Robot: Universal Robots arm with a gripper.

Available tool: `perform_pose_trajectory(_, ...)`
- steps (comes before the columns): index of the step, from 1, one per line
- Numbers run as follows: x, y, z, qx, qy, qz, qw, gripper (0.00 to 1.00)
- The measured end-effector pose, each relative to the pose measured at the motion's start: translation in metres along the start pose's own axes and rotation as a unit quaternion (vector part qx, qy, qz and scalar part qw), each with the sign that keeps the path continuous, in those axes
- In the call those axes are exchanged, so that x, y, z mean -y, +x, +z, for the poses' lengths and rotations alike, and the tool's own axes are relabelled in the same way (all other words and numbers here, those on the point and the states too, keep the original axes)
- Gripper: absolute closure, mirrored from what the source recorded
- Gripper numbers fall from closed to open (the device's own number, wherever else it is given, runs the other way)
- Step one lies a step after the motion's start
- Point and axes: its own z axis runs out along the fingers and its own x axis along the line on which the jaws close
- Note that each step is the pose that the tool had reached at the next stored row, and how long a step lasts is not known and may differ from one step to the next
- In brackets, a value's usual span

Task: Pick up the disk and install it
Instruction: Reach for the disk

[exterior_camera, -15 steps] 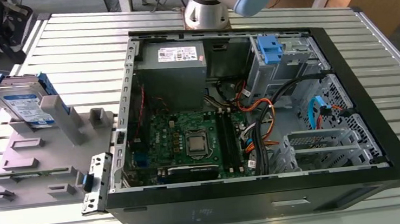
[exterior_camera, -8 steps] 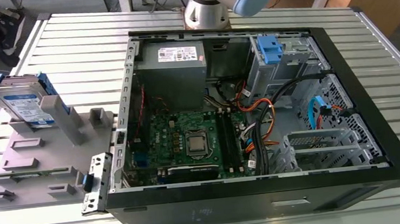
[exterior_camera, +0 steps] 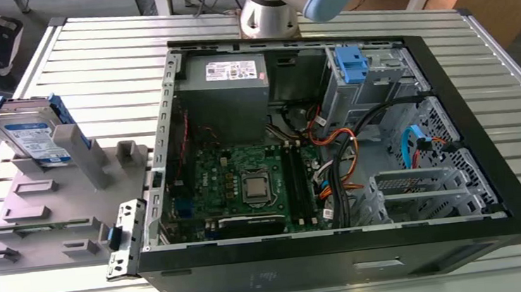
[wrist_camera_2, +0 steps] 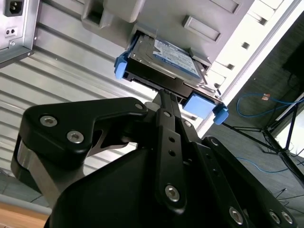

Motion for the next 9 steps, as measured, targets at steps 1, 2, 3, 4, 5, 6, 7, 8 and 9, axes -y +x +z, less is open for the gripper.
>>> perform_pose_trajectory(1, 0.0001, 0.0012, 0.0007, -0.0001, 0.0001, 0.0, 1.0, 0.89)
perform_pose_trajectory(2, 0.0002, 0.0023, 0.0015, -0.0003, 0.0002, 0.0, 1.0, 0.89)
perform_pose_trajectory(3, 0.0003, 0.0034, 0.0023, -0.0005, 0.0004, 0.0, 1.0, 0.89)
perform_pose_trajectory(4, 0.0005, 0.0043, 0.0031, -0.0006, 0.0005, 0.0, 1.0, 0.89)
perform_pose_trajectory(5, 0.0005, 0.0053, 0.0039, -0.0009, 0.0007, 0.0, 1.0, 0.89)
perform_pose_trajectory(6, 0.0006, 0.0061, 0.0048, -0.0012, 0.0008, 0.0, 1.0, 0.89)
perform_pose_trajectory(7, 0.0007, 0.0068, 0.0057, -0.0015, 0.0009, 0.0, 1.0, 0.89)
perform_pose_trajectory(8, 0.0008, 0.0074, 0.0064, -0.0018, 0.001, 0.0, 1.0, 0.89)
perform_pose_trajectory(9, 0.0009, 0.0078, 0.007, -0.0021, 0.0011, 0.0, 1.0, 0.89)
